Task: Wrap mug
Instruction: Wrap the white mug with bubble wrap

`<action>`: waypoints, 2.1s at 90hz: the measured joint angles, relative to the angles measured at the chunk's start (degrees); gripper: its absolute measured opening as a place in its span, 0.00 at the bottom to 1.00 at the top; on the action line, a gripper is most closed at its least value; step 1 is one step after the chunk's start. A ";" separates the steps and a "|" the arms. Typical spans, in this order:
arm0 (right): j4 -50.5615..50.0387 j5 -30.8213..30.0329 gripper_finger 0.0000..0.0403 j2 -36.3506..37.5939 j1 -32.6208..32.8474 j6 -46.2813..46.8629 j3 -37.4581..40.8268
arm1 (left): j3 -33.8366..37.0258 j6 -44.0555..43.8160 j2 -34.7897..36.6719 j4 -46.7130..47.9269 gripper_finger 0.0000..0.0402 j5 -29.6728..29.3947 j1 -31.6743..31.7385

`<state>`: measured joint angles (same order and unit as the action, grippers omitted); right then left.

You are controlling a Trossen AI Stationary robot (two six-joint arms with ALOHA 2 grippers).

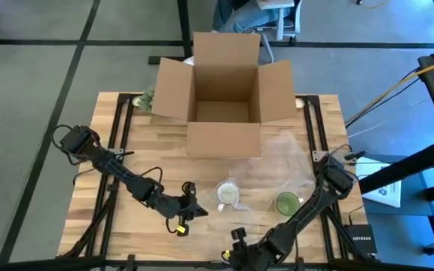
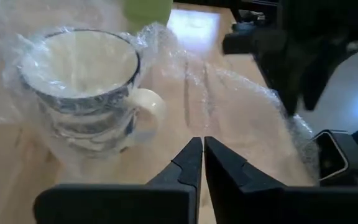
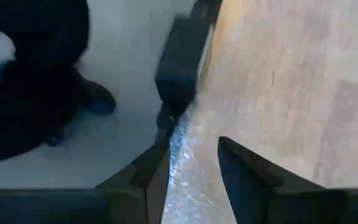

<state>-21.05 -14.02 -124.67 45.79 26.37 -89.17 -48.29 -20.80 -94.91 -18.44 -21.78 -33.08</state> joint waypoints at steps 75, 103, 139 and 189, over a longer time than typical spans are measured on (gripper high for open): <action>-36.51 -6.82 0.00 0.32 -3.02 4.86 -24.87 | -0.56 -7.97 1.84 -0.33 0.00 0.94 -4.13; -57.41 -21.59 0.00 0.40 -9.09 12.62 -35.12 | -2.23 -5.07 6.38 -0.44 0.00 0.04 -4.65; -54.45 -19.47 0.00 0.41 -15.99 25.76 -23.20 | -2.21 -2.69 5.94 2.25 0.00 -1.38 -2.36; -38.36 -1.92 0.00 0.40 -21.19 12.06 -13.88 | -2.17 -8.29 3.89 12.70 0.00 -12.75 -2.08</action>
<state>-59.41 -15.94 -124.27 24.60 38.43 -103.04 -50.47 -29.09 -91.02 -5.74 -34.54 -35.16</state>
